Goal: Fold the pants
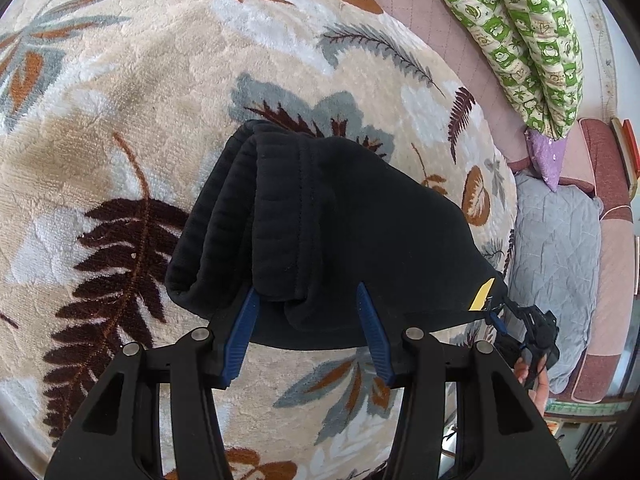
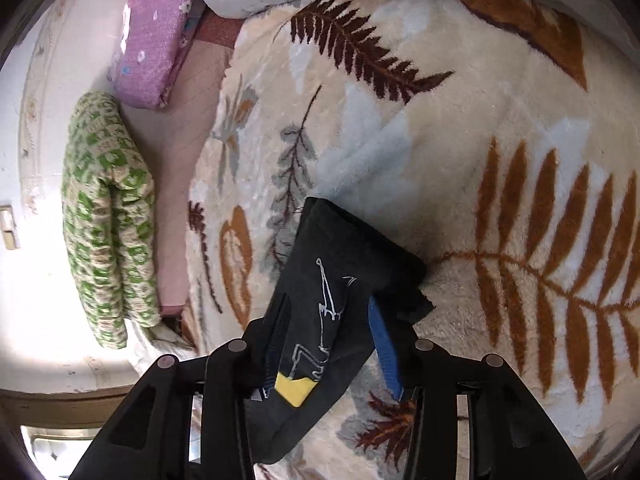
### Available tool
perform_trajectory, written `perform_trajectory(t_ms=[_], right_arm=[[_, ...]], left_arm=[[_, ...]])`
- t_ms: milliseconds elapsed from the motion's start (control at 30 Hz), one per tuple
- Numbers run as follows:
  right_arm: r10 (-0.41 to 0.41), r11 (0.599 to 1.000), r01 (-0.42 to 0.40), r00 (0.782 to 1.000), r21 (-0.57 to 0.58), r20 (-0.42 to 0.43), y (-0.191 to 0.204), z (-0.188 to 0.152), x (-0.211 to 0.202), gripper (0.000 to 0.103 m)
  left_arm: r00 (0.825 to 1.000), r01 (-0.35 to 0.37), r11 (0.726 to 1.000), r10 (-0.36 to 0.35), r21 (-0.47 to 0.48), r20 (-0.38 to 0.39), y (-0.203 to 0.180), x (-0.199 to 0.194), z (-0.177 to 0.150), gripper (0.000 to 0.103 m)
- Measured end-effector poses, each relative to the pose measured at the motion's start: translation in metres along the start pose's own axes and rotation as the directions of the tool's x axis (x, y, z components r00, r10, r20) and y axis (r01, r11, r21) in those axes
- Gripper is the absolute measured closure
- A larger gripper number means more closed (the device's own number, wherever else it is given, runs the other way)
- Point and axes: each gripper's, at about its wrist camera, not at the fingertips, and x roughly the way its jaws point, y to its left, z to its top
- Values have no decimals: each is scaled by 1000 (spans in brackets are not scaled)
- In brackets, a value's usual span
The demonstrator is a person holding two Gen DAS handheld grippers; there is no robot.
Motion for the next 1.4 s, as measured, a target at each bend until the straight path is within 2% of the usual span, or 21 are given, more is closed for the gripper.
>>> perform_trajectory(t_ms=[100,133,167,200,267,467,533,600,633,700,733,833,900,1000,1133,1233,1300,1400], right_arm=[[-86,996,86,996,-20,-14,7,2,14,64],[-88,994,88,996,-60,8,12,2,14,85],[-102,987,105,994,-121,26,18,0,13,100],[-104,980,108,994,-164,32,23,-2,12,100],[-94,970,102,995,-221,45,30,-5,7,100],[-7,958,27,998,-284,70,55,-5,-6,100],[73,956,-49,995,-288,75,71,-3,-13,100],[165,941,-131,982,-312,86,91,0,-23,100],[230,925,-188,969,-329,94,101,1,-31,100],[323,890,-264,941,-372,105,113,0,-42,100],[343,875,-277,933,-398,105,114,-1,-46,100],[300,888,-256,952,-382,59,87,0,-30,100],[238,915,-218,971,-340,18,54,-4,-13,100],[193,941,-184,981,-282,1,8,-9,1,100],[225,950,-219,974,-221,4,-23,-9,-4,100],[244,944,-238,970,-229,-1,-26,-10,-8,100],[290,935,-283,957,-212,4,-26,-8,-14,100],[285,936,-277,959,-218,2,-27,-6,-15,100]], left_arm=[[1000,-1,1000,1,-20,18,2,-2,-2,56],[1000,0,1000,0,-21,24,2,-3,-2,58],[999,-17,1000,18,-19,32,2,-3,-1,62],[999,-28,999,29,-28,36,3,-3,0,70],[999,-14,998,16,-56,35,7,-2,1,75],[996,64,992,-57,-105,70,7,-19,9,77],[990,91,991,-80,-94,115,0,-38,14,77],[981,108,991,-94,-77,170,-6,-57,15,77],[977,109,992,-96,-60,191,-9,-63,14,77],[979,78,997,-71,-28,193,-10,-64,8,77],[982,66,998,-61,-23,179,-7,-60,8,77],[994,42,998,-38,-45,100,9,-36,-2,77],[997,32,998,-28,-61,74,18,-27,-8,77],[997,49,994,-44,-93,56,33,-23,-16,77],[997,61,992,-55,-109,54,39,-27,-19,77],[997,51,994,-44,-102,64,36,-33,-20,77],[997,44,995,-38,-89,71,35,-36,-22,77],[997,-42,996,47,-85,58,44,-31,-23,77]])
